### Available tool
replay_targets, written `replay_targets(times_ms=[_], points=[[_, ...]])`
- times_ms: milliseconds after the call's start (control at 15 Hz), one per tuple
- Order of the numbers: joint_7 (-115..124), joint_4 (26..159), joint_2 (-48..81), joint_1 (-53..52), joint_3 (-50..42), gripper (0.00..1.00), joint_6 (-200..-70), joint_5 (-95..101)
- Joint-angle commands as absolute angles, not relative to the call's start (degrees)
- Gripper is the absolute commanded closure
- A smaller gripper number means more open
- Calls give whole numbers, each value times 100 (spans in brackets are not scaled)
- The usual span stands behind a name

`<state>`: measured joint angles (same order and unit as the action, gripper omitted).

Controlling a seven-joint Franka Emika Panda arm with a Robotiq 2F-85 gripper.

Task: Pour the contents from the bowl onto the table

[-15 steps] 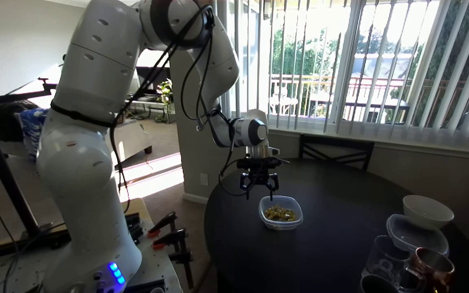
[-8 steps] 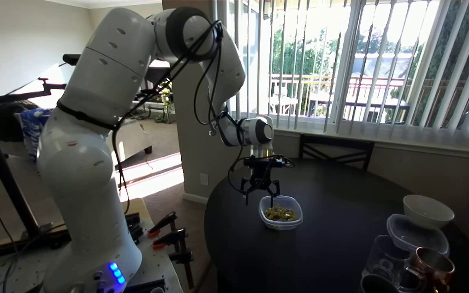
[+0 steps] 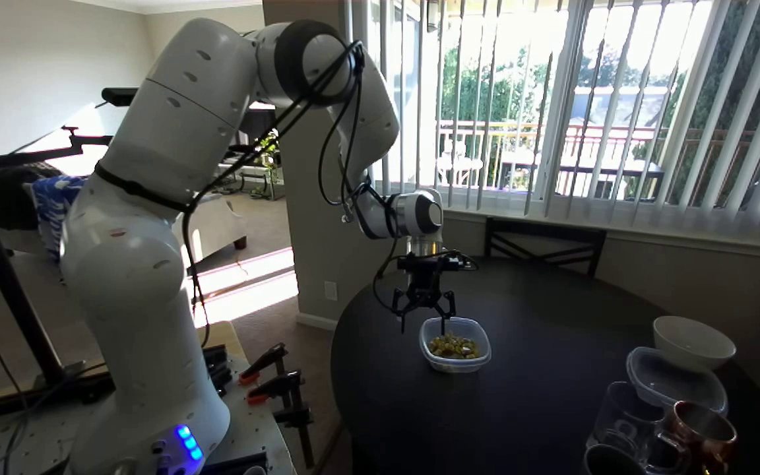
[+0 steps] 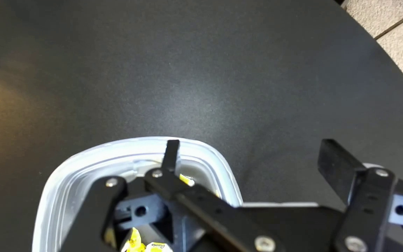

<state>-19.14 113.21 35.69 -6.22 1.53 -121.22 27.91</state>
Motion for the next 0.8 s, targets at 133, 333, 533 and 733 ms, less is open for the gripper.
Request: replay_targets(times_ms=[133, 333, 533, 733], points=[[-2044, 10892, 4133, -552, 165, 0, -12099, 2833], [-2197, 10721, 4460, -485, 161, 0, -12385, 2906], [-2336, 10847, 4580, -434, 120, 0, -12957, 3047], [-2475, 11278, 4451, -434, 8, 0, -13740, 3473]])
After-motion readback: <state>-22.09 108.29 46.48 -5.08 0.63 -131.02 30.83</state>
